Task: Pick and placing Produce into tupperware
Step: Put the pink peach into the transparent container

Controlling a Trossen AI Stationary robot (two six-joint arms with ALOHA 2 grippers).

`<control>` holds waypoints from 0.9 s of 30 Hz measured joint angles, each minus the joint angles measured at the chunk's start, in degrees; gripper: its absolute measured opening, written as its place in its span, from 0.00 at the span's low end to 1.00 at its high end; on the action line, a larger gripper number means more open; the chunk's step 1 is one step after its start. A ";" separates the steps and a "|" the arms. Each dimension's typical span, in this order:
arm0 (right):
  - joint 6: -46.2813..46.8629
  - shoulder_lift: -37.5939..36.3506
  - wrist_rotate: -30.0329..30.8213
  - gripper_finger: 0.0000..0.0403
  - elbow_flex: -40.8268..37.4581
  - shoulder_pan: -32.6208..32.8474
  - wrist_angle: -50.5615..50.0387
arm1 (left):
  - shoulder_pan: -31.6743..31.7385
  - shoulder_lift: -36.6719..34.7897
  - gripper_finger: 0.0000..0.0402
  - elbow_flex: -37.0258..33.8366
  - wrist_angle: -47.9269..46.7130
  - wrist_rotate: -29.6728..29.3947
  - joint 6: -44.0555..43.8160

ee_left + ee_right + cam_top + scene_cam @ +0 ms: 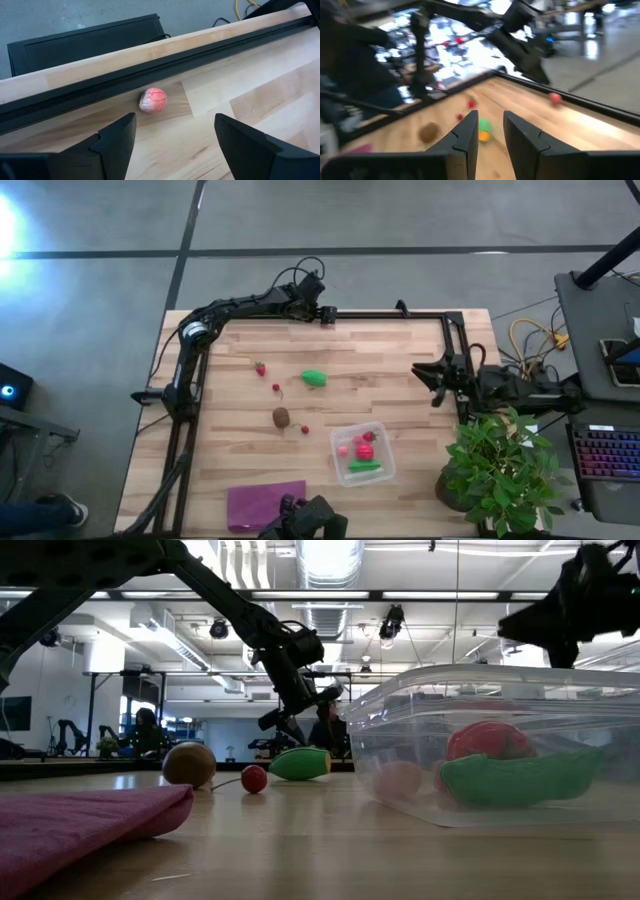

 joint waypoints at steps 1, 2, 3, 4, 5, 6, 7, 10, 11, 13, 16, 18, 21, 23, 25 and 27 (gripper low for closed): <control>0.01 0.03 1.26 0.21 -0.65 0.00 -0.09 | 0.00 0.00 0.64 0.00 0.00 0.01 -0.02; -0.12 0.03 1.96 0.20 -1.27 0.00 -0.13 | 0.00 0.00 0.64 0.00 0.00 0.01 -0.02; -0.22 0.03 2.04 0.20 -1.89 0.00 -0.18 | 0.00 0.00 0.64 0.00 0.00 0.01 -0.02; -0.21 0.03 2.00 0.19 -2.46 0.00 -0.19 | 0.00 0.00 0.64 0.00 0.01 0.02 -0.02; -0.09 0.03 1.98 0.19 -2.89 0.00 -0.24 | 0.00 0.00 0.64 0.00 0.00 0.03 -0.05; 0.05 0.03 1.99 0.19 -3.25 0.00 -0.21 | 0.00 0.00 0.64 0.00 -0.02 0.03 -0.05; 0.06 0.03 1.99 0.18 -3.63 0.00 -0.18 | 0.00 0.00 0.64 0.00 -0.04 0.03 -0.07; -0.15 0.11 1.96 0.18 -4.49 0.00 0.05 | 0.00 -0.07 0.64 -0.39 -0.04 0.03 -0.25; -0.20 0.26 1.95 0.18 -4.52 0.00 0.38 | 0.00 -0.09 0.64 -0.53 -0.04 0.05 -0.61; 0.00 0.40 1.96 0.19 -4.54 0.00 0.69 | 0.00 0.24 0.64 -0.78 0.00 0.28 -1.54; 1.43 0.42 1.95 0.20 -4.61 0.00 0.56 | 0.00 0.67 0.64 -1.10 0.31 2.79 -1.75; 1.50 0.39 1.94 0.21 -4.59 0.00 0.55 | -0.02 0.65 0.64 -1.38 0.89 2.74 -2.57; 1.37 0.35 1.95 0.21 -4.39 0.00 0.61 | 0.05 0.67 0.64 -1.14 1.23 2.76 -5.36; 1.36 0.35 1.92 0.21 -4.39 0.00 0.58 | 0.29 0.67 0.64 -1.07 1.70 2.74 -6.06; 1.36 0.42 1.94 0.21 -4.39 0.00 0.59 | 0.51 0.66 0.64 -1.09 2.23 2.73 -6.16; 1.36 0.42 1.95 0.21 -4.39 0.00 0.57 | 0.66 0.68 0.64 -1.18 3.33 2.88 -7.20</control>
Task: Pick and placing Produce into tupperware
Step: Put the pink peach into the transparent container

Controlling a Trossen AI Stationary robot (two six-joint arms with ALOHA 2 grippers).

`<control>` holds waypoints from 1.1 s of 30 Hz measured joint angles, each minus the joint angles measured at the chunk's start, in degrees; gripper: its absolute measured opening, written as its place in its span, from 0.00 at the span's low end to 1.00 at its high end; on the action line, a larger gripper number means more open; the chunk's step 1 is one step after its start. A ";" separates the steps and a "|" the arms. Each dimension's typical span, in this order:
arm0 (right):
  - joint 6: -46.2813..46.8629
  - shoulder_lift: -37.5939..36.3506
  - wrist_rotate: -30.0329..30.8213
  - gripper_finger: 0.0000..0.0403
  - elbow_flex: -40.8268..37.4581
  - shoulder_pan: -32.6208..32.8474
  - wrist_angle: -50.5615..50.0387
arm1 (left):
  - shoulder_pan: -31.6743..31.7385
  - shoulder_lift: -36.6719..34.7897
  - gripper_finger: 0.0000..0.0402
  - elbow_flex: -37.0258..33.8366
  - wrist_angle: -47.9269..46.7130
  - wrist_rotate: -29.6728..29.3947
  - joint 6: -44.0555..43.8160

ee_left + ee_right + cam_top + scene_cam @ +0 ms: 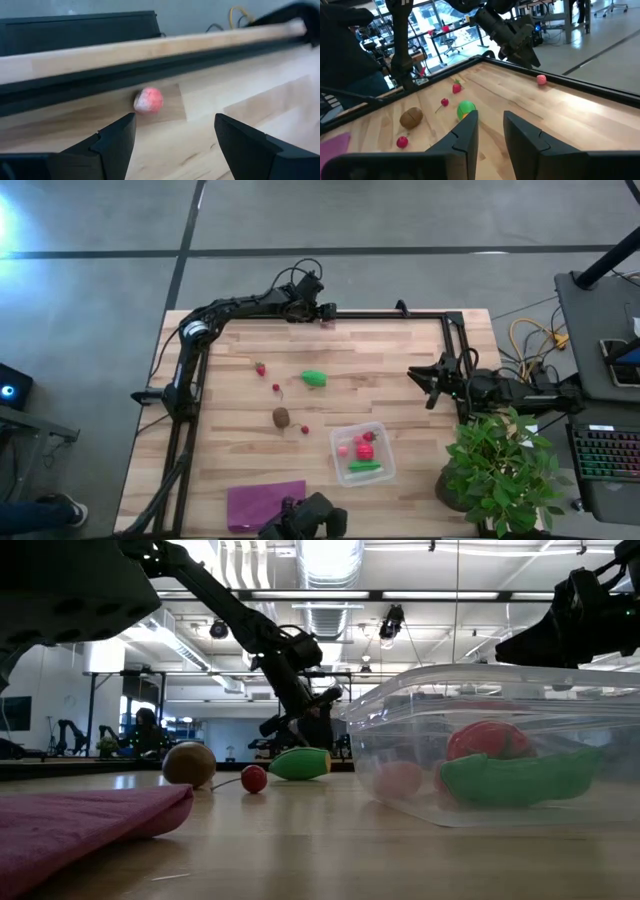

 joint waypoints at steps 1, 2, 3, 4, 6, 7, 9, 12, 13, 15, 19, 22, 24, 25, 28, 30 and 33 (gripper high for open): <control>0.00 0.00 0.00 0.20 0.00 0.00 0.00 | 0.10 0.00 0.64 0.00 0.29 0.11 -1.21; 0.00 -0.02 -0.01 0.20 0.00 0.00 0.00 | 0.12 -0.02 0.64 -0.02 0.34 0.20 -2.12; 0.00 -0.02 -0.02 0.19 0.00 0.00 0.00 | 0.12 -0.01 0.64 -0.04 0.36 0.18 -2.99; 0.00 0.00 -0.02 0.19 0.00 0.00 0.00 | 0.15 -0.02 0.64 -0.14 0.00 0.17 -3.47; 0.00 0.00 -0.02 0.18 0.00 0.00 0.00 | 0.19 0.00 0.64 -0.24 -1.95 0.19 -5.19; 0.00 0.00 -0.02 0.18 0.00 0.00 0.00 | 0.19 0.00 0.64 -0.24 -2.79 0.28 -6.30; -0.01 0.00 -0.02 0.18 0.00 0.00 0.00 | 0.19 -0.01 0.64 -0.24 -3.92 1.29 -7.95; 0.00 0.00 -0.02 0.18 0.00 0.00 0.00 | 0.21 0.00 0.64 -0.26 -3.30 1.97 -9.51; 0.00 0.00 -0.02 0.19 0.00 0.00 0.00 | 0.21 0.00 0.64 -0.26 -2.91 2.12 -9.80; 0.00 -0.01 -0.02 0.19 0.00 0.00 0.00 | 0.21 0.62 0.64 -0.23 -1.43 2.38 -9.80; -0.01 0.04 -0.04 0.20 0.00 0.00 0.01 | 0.56 4.07 0.64 1.20 -0.78 9.79 -12.54; -0.02 0.00 -0.22 0.21 0.00 0.00 0.00 | 0.52 5.87 0.64 2.29 -0.99 12.12 -14.92; -0.02 -0.10 -0.24 0.21 0.00 0.00 -0.19 | 0.42 6.01 0.64 2.91 -0.83 12.06 -14.79; -0.02 -0.07 -0.24 0.20 0.00 0.00 -0.14 | 0.35 5.88 0.64 3.19 -0.76 11.82 -14.23; -0.02 -0.02 -0.22 0.19 0.00 0.00 -0.13 | 0.25 4.66 0.64 4.00 -0.98 8.37 -10.81; -0.02 -0.02 -0.22 0.18 0.00 0.00 -0.12 | 0.25 3.77 0.64 4.98 -2.59 3.93 -7.70; -0.02 -0.06 -0.22 0.18 0.00 0.00 -0.13 | 0.96 3.61 0.64 6.77 -7.45 0.97 -1.97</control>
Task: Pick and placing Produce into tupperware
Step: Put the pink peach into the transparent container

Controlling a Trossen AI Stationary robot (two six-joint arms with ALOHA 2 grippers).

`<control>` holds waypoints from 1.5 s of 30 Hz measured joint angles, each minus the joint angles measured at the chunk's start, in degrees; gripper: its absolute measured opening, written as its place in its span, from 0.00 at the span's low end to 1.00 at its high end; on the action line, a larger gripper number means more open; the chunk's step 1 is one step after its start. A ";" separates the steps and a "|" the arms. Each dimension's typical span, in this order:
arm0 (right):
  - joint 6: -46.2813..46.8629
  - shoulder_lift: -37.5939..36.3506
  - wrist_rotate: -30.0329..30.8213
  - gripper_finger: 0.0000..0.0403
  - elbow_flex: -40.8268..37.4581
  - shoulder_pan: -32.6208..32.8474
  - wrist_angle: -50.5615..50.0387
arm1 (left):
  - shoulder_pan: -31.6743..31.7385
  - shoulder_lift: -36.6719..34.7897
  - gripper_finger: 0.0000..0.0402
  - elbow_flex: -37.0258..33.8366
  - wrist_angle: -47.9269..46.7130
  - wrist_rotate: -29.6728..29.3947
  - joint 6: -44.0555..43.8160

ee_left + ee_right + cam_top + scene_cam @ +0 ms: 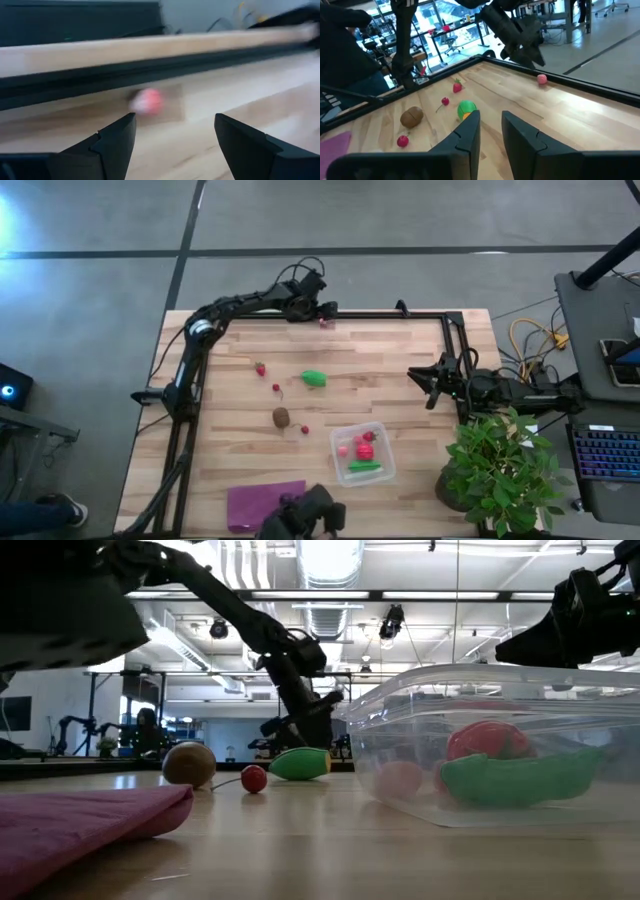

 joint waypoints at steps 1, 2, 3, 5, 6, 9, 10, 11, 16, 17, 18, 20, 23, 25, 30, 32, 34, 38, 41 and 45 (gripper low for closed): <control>0.00 0.00 0.00 0.18 0.00 0.00 0.00 | 0.36 0.03 0.64 0.03 -1.73 -0.18 1.19; 0.00 0.00 0.00 0.19 0.00 0.00 -0.02 | 0.75 0.17 0.64 0.03 -2.54 -0.44 1.75; 0.00 0.00 0.00 0.19 0.00 0.00 0.00 | 1.09 0.56 0.64 0.03 -2.38 -0.70 1.85; 0.00 0.00 0.02 0.20 0.00 0.00 -0.01 | 2.05 0.93 0.64 0.03 -2.38 -0.21 1.68; 0.00 0.00 0.01 0.20 0.00 0.00 -0.01 | 2.47 1.32 0.64 0.21 -2.60 0.23 1.24; 0.00 0.00 0.02 0.21 0.00 0.00 0.02 | 3.70 2.30 0.64 1.54 -3.04 3.19 -1.76; 0.00 0.04 0.04 0.21 0.00 0.00 0.02 | 3.85 2.51 0.64 2.09 -3.21 3.76 -2.23; 0.00 0.04 0.02 0.21 0.00 0.00 0.02 | 3.91 2.61 0.64 2.60 -2.75 4.16 -2.22; 0.00 0.00 0.02 0.21 0.00 0.00 0.07 | 3.71 3.89 0.64 3.58 -1.67 4.77 -1.34; 0.00 0.00 0.02 0.20 0.00 0.00 0.09 | 3.73 4.54 0.64 3.66 -2.34 5.17 -1.38; 0.00 0.00 0.02 0.20 0.00 0.00 0.09 | 3.66 5.21 0.64 3.70 -3.16 5.58 -1.35; 0.00 0.00 0.02 0.19 0.00 0.00 0.09 | 3.59 5.94 0.64 4.23 -4.07 5.84 -1.39; 0.00 0.00 0.02 0.18 0.00 0.00 0.10 | 3.42 6.53 0.64 5.42 -3.76 6.04 -1.41; 0.00 0.00 0.04 0.18 0.00 0.00 0.11 | 3.38 6.91 0.64 6.04 -4.23 5.81 -1.39; 0.00 0.00 0.04 0.20 0.00 0.00 0.11 | 3.33 6.80 0.64 7.12 -3.71 4.69 -1.41; 0.00 0.00 0.04 0.20 0.00 0.00 0.11 | 3.32 6.80 0.64 6.87 -3.49 4.69 -1.35; 0.00 0.00 0.04 0.21 0.00 0.00 0.12 | 3.23 6.80 0.64 6.81 -3.44 4.64 -1.32; 0.00 0.00 0.04 0.21 0.00 0.00 0.11 | 3.06 6.80 0.64 6.74 -3.33 4.32 -1.28; 0.00 0.00 0.04 0.21 0.00 0.00 0.11 | 2.93 6.80 0.64 6.56 -3.20 4.61 -1.28; 0.00 0.00 0.04 0.20 0.00 0.00 0.11 | 2.46 6.80 0.64 6.09 -3.14 4.74 -1.25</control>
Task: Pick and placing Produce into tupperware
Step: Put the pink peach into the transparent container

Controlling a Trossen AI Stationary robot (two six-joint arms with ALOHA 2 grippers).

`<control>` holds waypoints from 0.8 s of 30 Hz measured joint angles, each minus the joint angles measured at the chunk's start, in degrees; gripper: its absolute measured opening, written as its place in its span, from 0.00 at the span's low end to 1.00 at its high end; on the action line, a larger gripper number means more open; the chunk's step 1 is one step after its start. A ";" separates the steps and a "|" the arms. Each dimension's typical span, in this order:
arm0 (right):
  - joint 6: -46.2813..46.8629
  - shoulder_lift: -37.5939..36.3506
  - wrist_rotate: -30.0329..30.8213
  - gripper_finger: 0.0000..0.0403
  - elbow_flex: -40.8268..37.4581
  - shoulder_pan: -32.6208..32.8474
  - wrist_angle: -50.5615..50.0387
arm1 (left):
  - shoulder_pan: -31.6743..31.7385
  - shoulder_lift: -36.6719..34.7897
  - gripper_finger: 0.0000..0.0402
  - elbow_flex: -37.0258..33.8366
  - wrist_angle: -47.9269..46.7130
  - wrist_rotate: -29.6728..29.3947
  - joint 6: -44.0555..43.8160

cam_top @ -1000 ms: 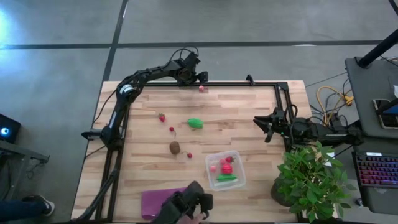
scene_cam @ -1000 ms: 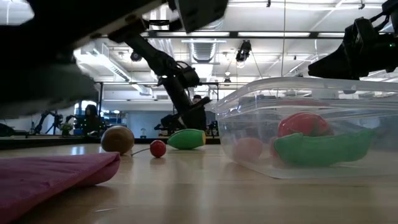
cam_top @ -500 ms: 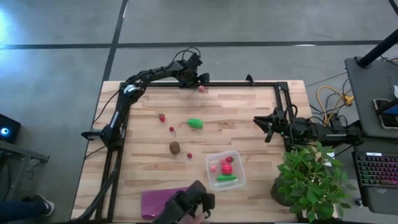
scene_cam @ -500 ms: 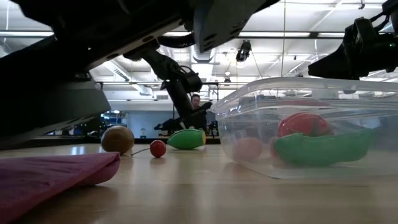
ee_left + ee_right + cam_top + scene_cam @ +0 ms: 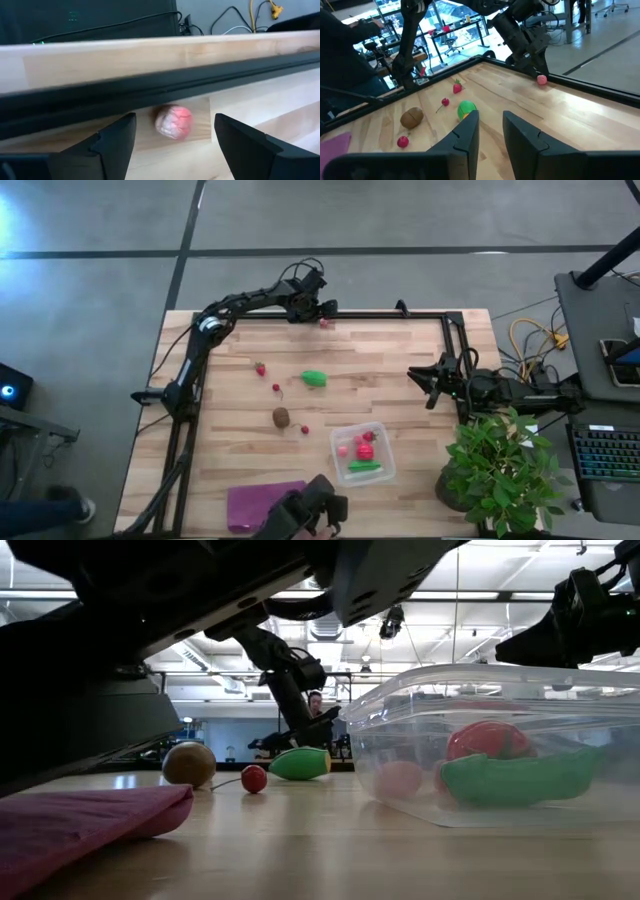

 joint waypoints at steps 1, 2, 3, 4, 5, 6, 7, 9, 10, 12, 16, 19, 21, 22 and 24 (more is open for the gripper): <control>0.00 0.00 0.00 0.19 0.00 0.00 0.01 | -0.23 0.00 0.64 0.00 0.04 0.02 0.00; 0.00 0.00 0.00 0.19 0.00 0.00 0.00 | -0.42 0.00 0.64 0.00 0.19 0.06 0.00; 0.00 0.00 0.00 0.18 0.00 0.00 0.00 | -0.63 0.00 0.64 0.00 0.55 0.08 0.00; 0.00 0.00 0.00 0.18 0.00 0.00 0.00 | -0.82 0.00 0.63 0.00 1.10 0.12 0.02; 0.00 0.00 0.00 0.18 0.00 0.00 0.01 | -1.02 0.00 0.63 0.00 1.67 0.15 0.00; 0.00 0.00 0.00 0.18 0.00 0.01 0.01 | -1.16 0.00 0.62 0.00 2.06 0.16 0.00; 0.00 0.00 0.00 0.18 0.00 0.00 0.00 | -1.34 0.00 0.61 0.00 2.35 0.17 0.00; 0.00 0.00 0.00 0.19 0.00 0.00 0.02 | -1.48 -0.02 0.58 0.00 2.49 0.10 0.00; 0.00 0.00 0.00 0.19 0.00 0.00 0.01 | -1.52 -0.02 0.56 -0.06 2.49 0.01 0.00; 0.00 0.00 0.00 0.20 0.00 0.00 0.02 | -1.52 -0.02 0.52 -0.26 2.50 -0.39 0.00; 0.00 0.00 0.00 0.21 0.00 0.01 0.00 | -1.52 -0.02 0.47 -0.51 2.66 -1.12 0.02; 0.00 0.00 0.01 0.21 0.00 0.00 0.02 | -1.61 -0.02 0.46 -0.86 2.87 -1.37 0.14; 0.00 0.00 0.02 0.21 0.00 0.00 0.00 | -1.92 -0.02 0.46 -1.17 2.81 -1.38 0.63; 0.00 0.00 0.02 0.21 0.00 0.00 0.00 | -2.07 -0.02 0.46 -1.34 2.83 -1.34 0.98; 0.00 0.00 0.01 0.20 0.00 0.01 0.02 | -2.20 0.09 0.46 -1.46 3.08 -1.30 1.27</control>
